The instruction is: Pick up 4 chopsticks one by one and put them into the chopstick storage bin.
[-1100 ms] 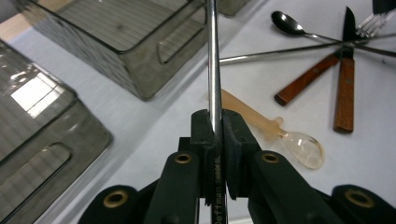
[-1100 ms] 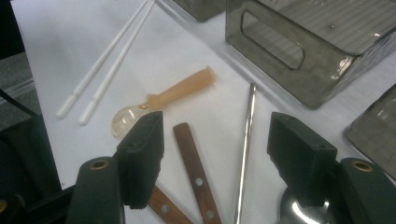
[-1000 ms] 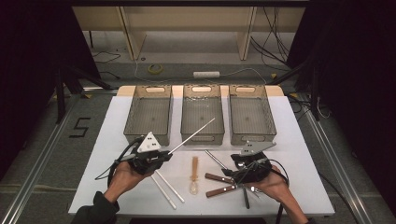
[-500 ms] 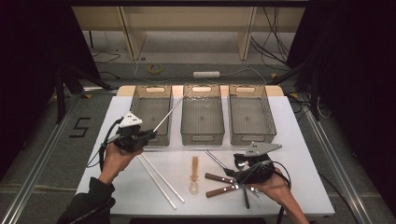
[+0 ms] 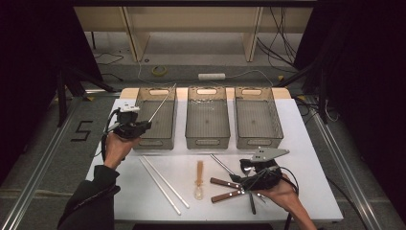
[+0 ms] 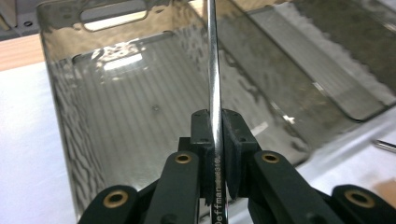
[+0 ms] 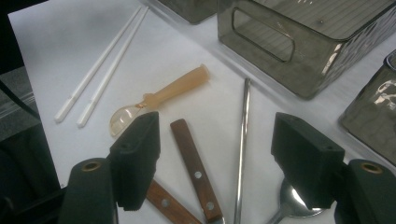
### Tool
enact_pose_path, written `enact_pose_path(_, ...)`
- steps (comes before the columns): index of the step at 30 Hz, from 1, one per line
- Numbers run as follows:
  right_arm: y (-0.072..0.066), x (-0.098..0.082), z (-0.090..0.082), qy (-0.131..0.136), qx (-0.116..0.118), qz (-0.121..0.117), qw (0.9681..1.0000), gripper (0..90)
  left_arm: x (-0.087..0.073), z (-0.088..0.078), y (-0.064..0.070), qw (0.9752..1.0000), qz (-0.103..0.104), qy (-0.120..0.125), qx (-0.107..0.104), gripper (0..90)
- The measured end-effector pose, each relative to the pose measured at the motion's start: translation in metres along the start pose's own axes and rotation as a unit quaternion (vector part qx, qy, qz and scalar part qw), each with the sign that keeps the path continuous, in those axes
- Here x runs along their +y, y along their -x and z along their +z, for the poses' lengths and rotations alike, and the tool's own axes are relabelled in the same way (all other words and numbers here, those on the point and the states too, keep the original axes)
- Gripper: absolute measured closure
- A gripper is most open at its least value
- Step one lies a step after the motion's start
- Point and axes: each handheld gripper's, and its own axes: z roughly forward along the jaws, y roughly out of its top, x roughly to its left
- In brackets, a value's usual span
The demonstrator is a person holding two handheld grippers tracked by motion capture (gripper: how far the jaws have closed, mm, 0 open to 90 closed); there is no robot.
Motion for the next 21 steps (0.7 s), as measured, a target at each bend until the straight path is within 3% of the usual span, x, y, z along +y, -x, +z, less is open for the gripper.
enact_pose_path(4,0.0,0.0,0.0,-0.001,0.002,-0.001,1.0,33.6,0.002,0.004,-0.007,0.9999,-0.011,-0.003,0.004,83.4)
enact_pose_path(8,-0.001,-0.001,0.001,-0.001,0.002,-0.003,1.0,33.6,0.005,0.006,-0.015,0.9994,-0.035,0.003,0.009,83.4)
enact_pose_path(21,-0.002,-0.001,0.002,-0.007,0.007,-0.006,0.9999,33.6,0.007,0.02,-0.027,0.9974,-0.058,-0.029,0.033,83.3)
